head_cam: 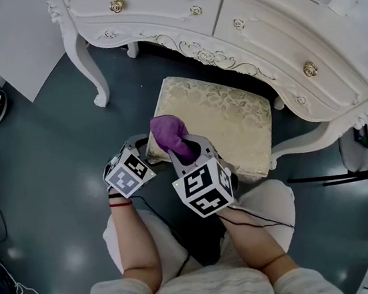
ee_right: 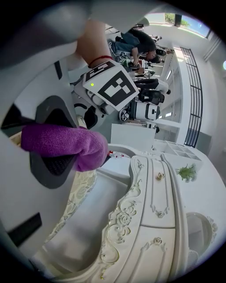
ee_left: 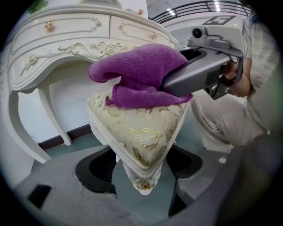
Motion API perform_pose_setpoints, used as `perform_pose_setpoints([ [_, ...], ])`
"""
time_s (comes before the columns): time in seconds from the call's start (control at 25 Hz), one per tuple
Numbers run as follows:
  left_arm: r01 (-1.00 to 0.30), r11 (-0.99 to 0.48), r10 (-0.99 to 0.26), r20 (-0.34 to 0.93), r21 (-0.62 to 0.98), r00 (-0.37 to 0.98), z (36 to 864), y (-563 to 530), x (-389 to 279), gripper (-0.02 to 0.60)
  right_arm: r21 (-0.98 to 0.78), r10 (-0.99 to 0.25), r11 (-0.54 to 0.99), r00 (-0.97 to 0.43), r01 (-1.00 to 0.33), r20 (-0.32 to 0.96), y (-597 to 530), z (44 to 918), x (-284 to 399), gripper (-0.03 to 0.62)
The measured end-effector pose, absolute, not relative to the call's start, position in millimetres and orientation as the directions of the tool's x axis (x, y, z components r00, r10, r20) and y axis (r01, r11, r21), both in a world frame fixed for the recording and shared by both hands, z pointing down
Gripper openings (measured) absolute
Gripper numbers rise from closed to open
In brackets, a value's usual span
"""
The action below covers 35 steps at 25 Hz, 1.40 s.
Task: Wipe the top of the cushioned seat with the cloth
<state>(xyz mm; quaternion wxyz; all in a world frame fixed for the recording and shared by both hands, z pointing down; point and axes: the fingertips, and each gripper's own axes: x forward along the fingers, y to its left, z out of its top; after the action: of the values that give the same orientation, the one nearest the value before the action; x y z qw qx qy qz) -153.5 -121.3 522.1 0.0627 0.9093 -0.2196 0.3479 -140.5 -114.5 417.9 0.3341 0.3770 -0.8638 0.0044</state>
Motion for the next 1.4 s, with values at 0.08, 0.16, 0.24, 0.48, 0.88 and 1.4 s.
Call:
perform_pose_setpoints([
  [0.08,-0.44,-0.897,-0.357,0.657,-0.043,0.664,520.3,-121.5,-152.8,0.362,0.253,-0.64,0.73,-0.503,-0.635,0.581,-113.6,419.0,-151.7,0.089],
  [0.16,-0.44,-0.897,-0.357,0.657,-0.043,0.664,520.2,-121.0,-152.8,0.362,0.261,-0.629,0.744,-0.514,-0.615,0.584,-112.3,420.3,-162.9,0.089],
  [0.24,-0.439,-0.897,-0.357,0.657,-0.043,0.664,520.2,-121.1,-152.9,0.362,0.266,-0.618,0.757,-0.523,-0.596,0.587,-111.1,421.6,-172.5,0.089],
  [0.48,-0.438,-0.898,-0.357,0.653,-0.043,0.668,520.4,-122.4,-152.4,0.362,0.276,-0.596,0.782,-0.54,-0.559,0.594,-108.5,425.2,-189.1,0.089],
  [0.88,-0.428,-0.903,-0.346,0.653,-0.037,0.674,520.1,-122.6,-152.6,0.362,0.283,-0.599,0.788,-0.576,-0.547,0.556,-99.5,415.1,-187.6,0.089],
  [1.4,-0.454,-0.881,-0.408,0.697,-0.132,0.59,506.6,-120.0,-173.4,0.365,0.183,-0.614,0.772,-0.641,-0.608,0.46,-99.3,359.5,-124.9,0.089],
])
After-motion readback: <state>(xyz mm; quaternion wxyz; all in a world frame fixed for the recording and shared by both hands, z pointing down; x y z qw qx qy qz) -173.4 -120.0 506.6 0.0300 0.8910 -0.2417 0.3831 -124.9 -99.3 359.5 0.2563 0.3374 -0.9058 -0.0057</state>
